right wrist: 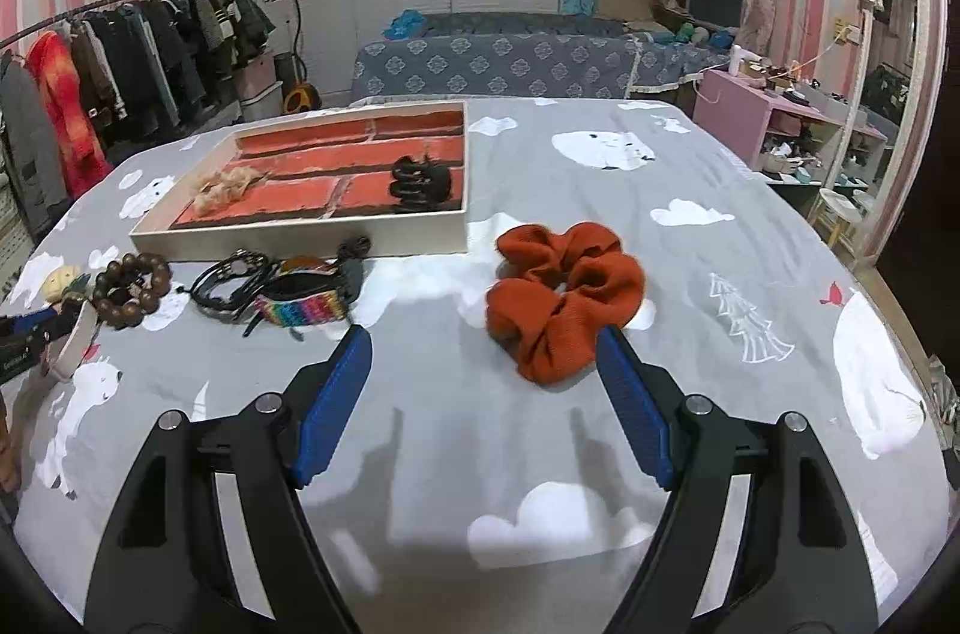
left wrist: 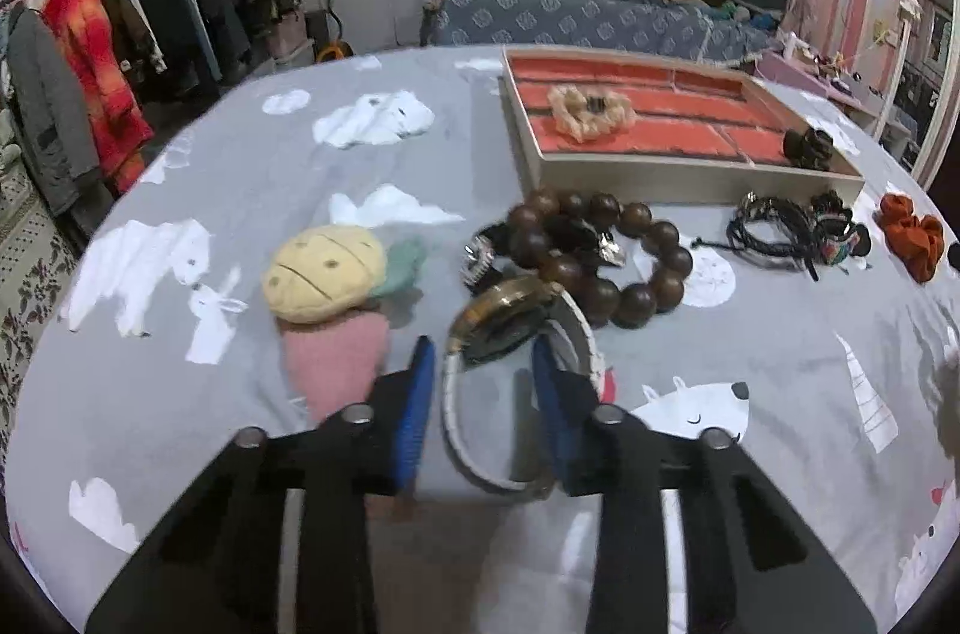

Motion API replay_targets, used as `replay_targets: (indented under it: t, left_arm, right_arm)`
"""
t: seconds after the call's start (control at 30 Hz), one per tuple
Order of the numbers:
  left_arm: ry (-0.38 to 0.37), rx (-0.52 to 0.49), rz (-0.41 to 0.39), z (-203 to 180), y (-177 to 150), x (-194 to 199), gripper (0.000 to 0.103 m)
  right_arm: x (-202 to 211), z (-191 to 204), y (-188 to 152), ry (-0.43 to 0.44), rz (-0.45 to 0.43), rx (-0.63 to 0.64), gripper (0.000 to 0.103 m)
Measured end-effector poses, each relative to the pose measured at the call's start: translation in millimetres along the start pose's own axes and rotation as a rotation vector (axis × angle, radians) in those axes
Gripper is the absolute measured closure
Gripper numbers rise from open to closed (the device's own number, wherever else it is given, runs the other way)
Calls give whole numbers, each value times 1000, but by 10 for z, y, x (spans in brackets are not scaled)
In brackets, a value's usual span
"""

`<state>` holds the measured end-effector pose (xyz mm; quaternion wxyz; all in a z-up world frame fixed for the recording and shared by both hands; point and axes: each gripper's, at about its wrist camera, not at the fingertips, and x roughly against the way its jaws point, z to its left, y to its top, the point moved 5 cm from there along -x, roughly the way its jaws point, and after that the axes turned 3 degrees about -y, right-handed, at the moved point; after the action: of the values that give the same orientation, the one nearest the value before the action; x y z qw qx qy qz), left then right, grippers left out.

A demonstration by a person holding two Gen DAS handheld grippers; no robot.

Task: Organize jewelry
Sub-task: 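Grasp the white-strap watch with the left tool while the right tool grasps the orange scrunchie, then carry the watch and scrunchie over the tray and lower them in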

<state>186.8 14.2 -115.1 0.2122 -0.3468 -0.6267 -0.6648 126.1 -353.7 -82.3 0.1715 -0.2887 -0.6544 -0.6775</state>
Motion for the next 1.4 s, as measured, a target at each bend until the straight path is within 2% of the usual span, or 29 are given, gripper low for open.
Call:
replay_targets:
  t: [0.1,0.2,0.3,0.37,0.43,0.47,0.53,0.6,0.63,0.77,1.2,1.4]
  left_arm:
    - [-9,23,49,46,-37,-142,77]
    - [1,17,54,75,-4,-188,81]
    - [-8,16,54,75,23,-214,83]
    - [-19,28,54,93,34,-228,83]
    - [-20,34,49,113,46,-228,83]
    - [-22,36,48,115,48,-222,84]
    - [-26,44,40,132,53,-203,85]
    - [-29,52,31,142,64,-186,86]
    - [-29,57,24,156,74,-163,88]
    - [-21,63,-16,189,124,-27,90]
    - [-46,54,-135,66,428,340,91]
    - [-64,49,-175,-27,632,384,91]
  right_arm:
    - [-43,-65,34,-15,1,-5,27]
    - [-134,-133,61,-36,13,-5,27]
    - [-327,-277,63,-72,57,-35,27]
    - [-467,-393,52,-85,102,-80,31]
    - [-594,-451,22,-78,155,-108,47]
    - [-667,-462,0,-68,183,-115,53]
    - [-759,-447,-28,-44,216,-116,73]
    - [-737,-412,-18,-32,200,-109,84]
    - [-706,-397,-10,-37,189,-100,87]
    - [-541,-329,49,-42,133,-71,88]
    - [19,-73,408,30,-42,-28,89]
    - [81,16,512,42,-70,-12,89]
